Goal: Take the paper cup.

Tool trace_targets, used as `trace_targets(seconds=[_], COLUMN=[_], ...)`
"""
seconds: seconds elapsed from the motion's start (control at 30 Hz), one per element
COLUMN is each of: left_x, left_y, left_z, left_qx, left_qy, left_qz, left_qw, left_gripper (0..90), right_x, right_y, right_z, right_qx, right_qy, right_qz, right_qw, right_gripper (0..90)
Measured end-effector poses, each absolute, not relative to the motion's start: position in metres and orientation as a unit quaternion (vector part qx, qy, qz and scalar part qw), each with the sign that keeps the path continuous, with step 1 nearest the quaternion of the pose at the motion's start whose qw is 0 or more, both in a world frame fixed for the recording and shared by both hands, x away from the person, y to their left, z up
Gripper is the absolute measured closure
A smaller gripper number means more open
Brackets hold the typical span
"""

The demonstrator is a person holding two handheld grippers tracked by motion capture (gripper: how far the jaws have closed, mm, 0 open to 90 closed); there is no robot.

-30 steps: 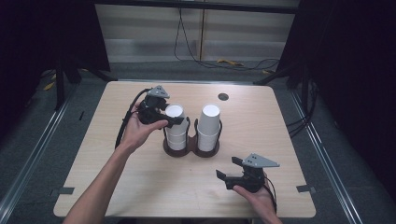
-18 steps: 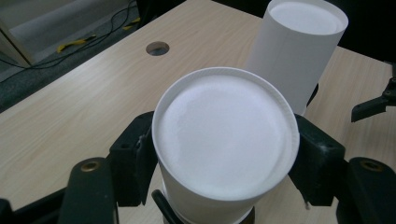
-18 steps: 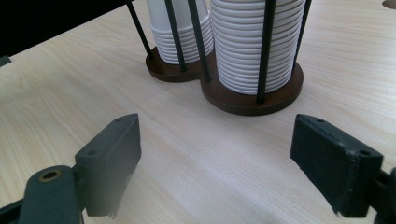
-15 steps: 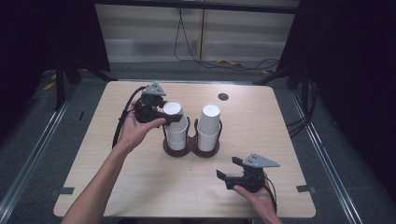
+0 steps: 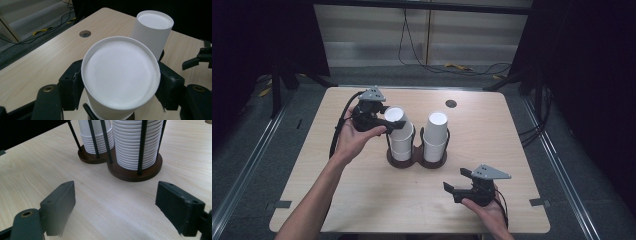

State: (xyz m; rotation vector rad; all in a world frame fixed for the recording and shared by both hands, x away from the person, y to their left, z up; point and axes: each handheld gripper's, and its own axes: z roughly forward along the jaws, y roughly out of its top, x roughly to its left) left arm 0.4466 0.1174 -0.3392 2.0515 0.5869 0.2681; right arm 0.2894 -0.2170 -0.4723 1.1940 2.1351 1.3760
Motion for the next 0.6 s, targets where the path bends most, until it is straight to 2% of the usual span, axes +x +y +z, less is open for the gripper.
trace_targets(seconds=[0.6], left_x=[0.435], left_y=[0.133], left_z=[-0.323], left_qx=[0.823], left_qy=[0.220], left_qz=[0.107], left_qw=[0.512], left_gripper=[32.8], right_x=[0.290], right_y=[-0.217], right_z=[-0.472], right_qx=[0.420], right_qy=[0.750], right_qz=[0.483], right_qw=[0.166], right_gripper=[16.0])
